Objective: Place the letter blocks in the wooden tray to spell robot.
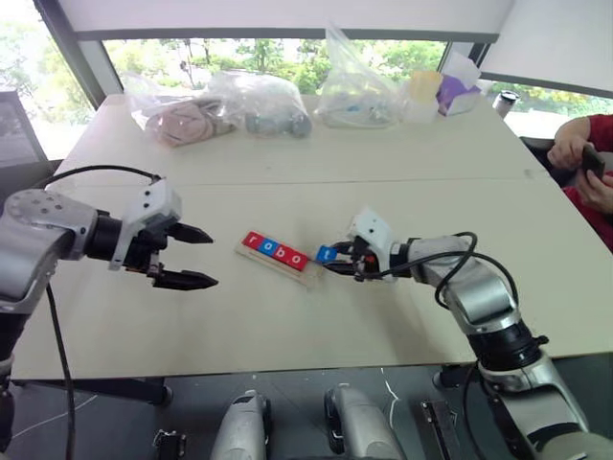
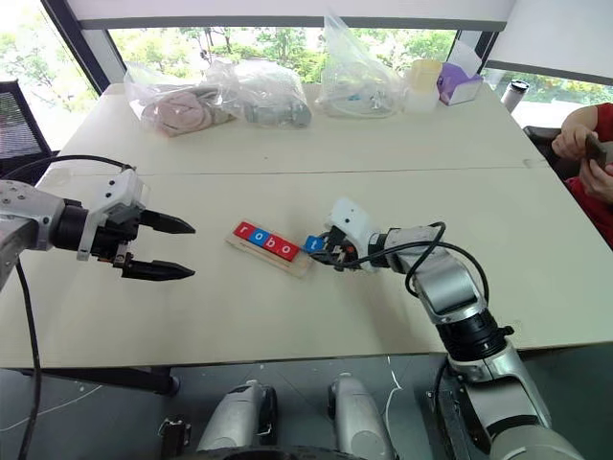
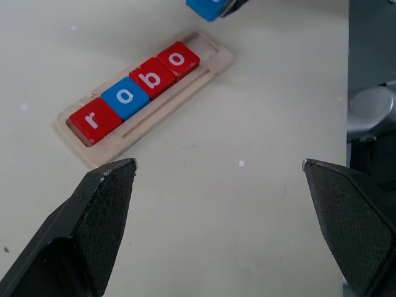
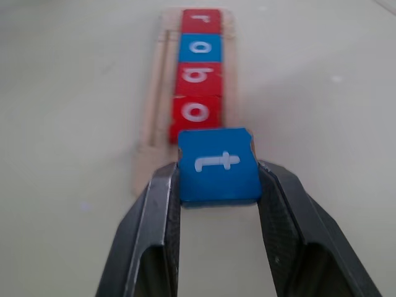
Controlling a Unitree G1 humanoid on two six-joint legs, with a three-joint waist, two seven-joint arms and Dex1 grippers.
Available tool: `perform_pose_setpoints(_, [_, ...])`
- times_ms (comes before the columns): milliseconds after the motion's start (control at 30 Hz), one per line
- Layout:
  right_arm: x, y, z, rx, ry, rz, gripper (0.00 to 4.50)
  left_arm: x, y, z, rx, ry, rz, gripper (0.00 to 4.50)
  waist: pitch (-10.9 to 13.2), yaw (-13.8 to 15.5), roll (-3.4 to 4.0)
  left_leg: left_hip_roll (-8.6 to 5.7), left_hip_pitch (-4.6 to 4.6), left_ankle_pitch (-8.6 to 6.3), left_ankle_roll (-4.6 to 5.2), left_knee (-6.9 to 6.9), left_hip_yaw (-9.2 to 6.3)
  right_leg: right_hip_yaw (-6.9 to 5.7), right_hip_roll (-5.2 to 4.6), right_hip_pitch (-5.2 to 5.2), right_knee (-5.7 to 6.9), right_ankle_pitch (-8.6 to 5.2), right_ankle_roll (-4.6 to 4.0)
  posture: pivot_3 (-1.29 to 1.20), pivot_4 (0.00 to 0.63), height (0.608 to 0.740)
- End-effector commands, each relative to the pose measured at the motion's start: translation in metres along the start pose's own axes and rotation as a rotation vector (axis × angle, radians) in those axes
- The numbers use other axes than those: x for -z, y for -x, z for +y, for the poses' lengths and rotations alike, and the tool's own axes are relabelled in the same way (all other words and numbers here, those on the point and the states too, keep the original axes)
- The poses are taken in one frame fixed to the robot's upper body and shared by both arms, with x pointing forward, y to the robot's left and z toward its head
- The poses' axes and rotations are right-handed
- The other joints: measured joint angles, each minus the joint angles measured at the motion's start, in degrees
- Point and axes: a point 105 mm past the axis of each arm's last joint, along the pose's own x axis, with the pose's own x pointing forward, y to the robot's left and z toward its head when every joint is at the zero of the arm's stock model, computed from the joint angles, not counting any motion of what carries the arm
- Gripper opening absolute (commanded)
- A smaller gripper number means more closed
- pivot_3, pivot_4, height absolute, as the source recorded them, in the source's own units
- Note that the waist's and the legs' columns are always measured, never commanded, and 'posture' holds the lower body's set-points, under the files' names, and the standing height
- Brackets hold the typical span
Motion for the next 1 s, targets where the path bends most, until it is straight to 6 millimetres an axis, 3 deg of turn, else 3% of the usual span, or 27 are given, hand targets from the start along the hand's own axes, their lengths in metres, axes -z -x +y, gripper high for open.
perform_pose_setpoints(33, [-0.008, 0.0, 0.01, 0.008, 0.01, 0.003, 1.15, -0.008, 0.001, 0.0, -0.006, -0.044, -0.01, 4.5, 0.0, 0.0, 0.0, -0.01, -0.01, 0.0, 0.0, 0.0, 0.04, 0.01, -0.03, 0.02, -0.07, 0.0, 0.0, 0.0, 0.15, 0.74])
perform_pose_setpoints(533, [0.001, -0.014, -0.002, 0.052, 0.029, 0.066, 1.15, -0.008, -0.006, 0.0, -0.012, -0.026, -0.044, 4.5, 0.0, -0.6, 0.0, 0.01, -0.09, -0.01, 0.01, -0.02, 0.02, 0.01, 0.05, -0.01, -0.15, 0.03, 0.04, 0.0, 0.15, 0.74])
perform_pose_setpoints(1000, [-0.011, -0.026, 0.005, 0.02, 0.033, 0.024, 1.15, -0.006, -0.005, 0.003, -0.041, -0.01, -0.051, 4.5, 0.0, -0.6, 0.0, 0.01, -0.09, -0.01, 0.01, -0.03, 0.01, 0.0, 0.05, -0.01, -0.15, 0.03, 0.05, 0.0, 0.15, 0.74])
